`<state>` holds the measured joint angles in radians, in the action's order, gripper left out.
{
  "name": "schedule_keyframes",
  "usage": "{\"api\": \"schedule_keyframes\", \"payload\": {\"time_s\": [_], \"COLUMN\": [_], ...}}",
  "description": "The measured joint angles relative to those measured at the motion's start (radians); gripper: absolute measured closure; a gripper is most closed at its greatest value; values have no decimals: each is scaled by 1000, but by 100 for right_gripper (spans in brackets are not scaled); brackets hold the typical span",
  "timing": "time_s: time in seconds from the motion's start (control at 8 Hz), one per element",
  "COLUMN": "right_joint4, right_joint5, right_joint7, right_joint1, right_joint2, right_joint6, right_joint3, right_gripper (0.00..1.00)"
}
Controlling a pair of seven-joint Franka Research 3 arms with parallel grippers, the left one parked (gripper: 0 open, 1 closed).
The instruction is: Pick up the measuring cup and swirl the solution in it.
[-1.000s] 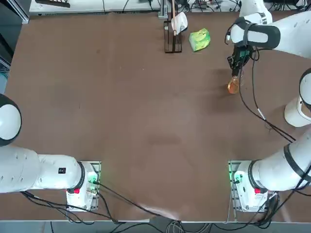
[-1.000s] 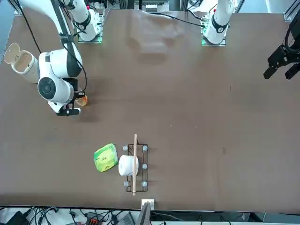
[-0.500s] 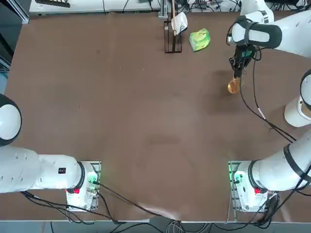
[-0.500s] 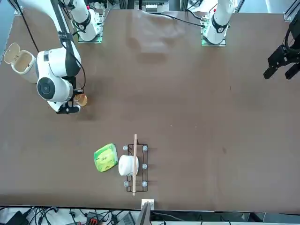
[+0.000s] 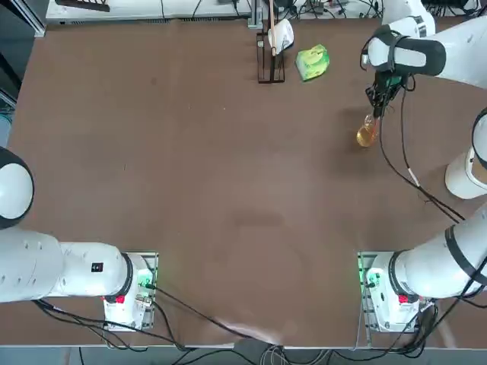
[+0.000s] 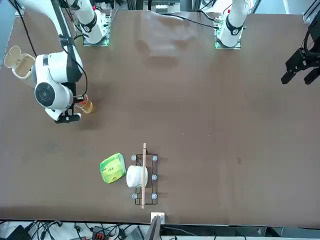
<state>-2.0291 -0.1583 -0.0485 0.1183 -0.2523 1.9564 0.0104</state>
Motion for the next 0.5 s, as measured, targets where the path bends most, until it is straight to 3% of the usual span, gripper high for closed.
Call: {"api": "schedule_keyframes", "payload": {"time_s": [0.5], "right_joint4": [0], "right_joint5": [105], "right_joint7": [-2], "right_joint1": [6], "right_joint2": [-4], "right_joint6": [47], "right_joint3": [-6], "right_gripper": [97]}}
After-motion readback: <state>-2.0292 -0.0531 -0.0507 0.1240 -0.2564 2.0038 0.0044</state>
